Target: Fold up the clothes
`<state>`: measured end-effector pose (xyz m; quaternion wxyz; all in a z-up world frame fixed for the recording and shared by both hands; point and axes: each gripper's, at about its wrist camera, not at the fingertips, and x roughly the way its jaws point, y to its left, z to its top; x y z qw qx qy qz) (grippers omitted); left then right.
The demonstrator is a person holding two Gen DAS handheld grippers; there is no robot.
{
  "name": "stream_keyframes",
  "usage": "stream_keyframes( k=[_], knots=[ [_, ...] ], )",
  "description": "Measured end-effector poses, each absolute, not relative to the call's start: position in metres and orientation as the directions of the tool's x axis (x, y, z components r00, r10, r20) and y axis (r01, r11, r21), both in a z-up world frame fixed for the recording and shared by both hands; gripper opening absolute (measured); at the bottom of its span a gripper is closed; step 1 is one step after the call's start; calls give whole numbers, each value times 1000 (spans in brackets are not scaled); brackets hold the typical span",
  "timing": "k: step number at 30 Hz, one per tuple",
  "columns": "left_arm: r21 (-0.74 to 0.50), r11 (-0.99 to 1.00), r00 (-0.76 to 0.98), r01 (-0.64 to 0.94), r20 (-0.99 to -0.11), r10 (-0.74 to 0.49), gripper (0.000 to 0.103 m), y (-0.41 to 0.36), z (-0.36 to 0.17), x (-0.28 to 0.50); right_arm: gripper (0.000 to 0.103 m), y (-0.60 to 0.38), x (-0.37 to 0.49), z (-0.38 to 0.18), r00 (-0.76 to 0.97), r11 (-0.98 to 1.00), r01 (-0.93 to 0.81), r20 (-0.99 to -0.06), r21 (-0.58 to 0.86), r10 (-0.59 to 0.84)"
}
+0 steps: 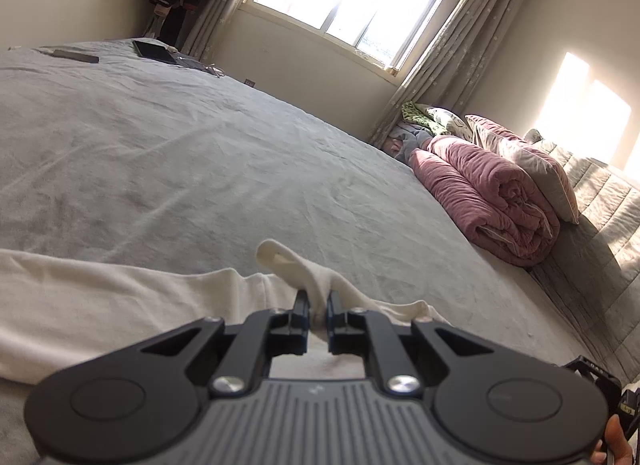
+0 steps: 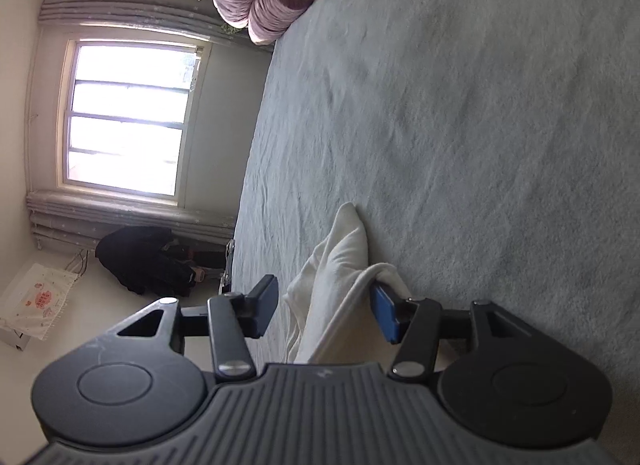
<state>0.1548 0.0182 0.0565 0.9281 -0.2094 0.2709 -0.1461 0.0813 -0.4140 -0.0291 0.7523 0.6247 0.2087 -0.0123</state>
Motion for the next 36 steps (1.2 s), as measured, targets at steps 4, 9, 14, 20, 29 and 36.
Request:
stream_keyframes(
  k=[4,9,14,20,29,36],
  knots=[
    [-408,897,779,169,-502,-375,8,3,42,150,39,-422,66,-32,925,202,324,-354,924,139],
    [-455,880,767,138,-513,-385,8,15,42,150,42,-427,69,-30,915,180,314,-348,932,206],
    [-476,862,806,174,-434,-403,8,22,64,139,50,-411,84,-14,874,257,278,-354,926,332],
    [-485,859,785,165,-462,-412,8,20,54,144,50,-404,91,-4,814,333,300,-422,894,399],
    [-543,827,778,146,-453,-435,8,24,52,144,49,-390,115,-16,874,312,231,-338,921,350],
    [-554,824,737,119,-507,-447,8,18,32,147,46,-406,59,-47,979,-10,190,-189,982,80]
  ],
)
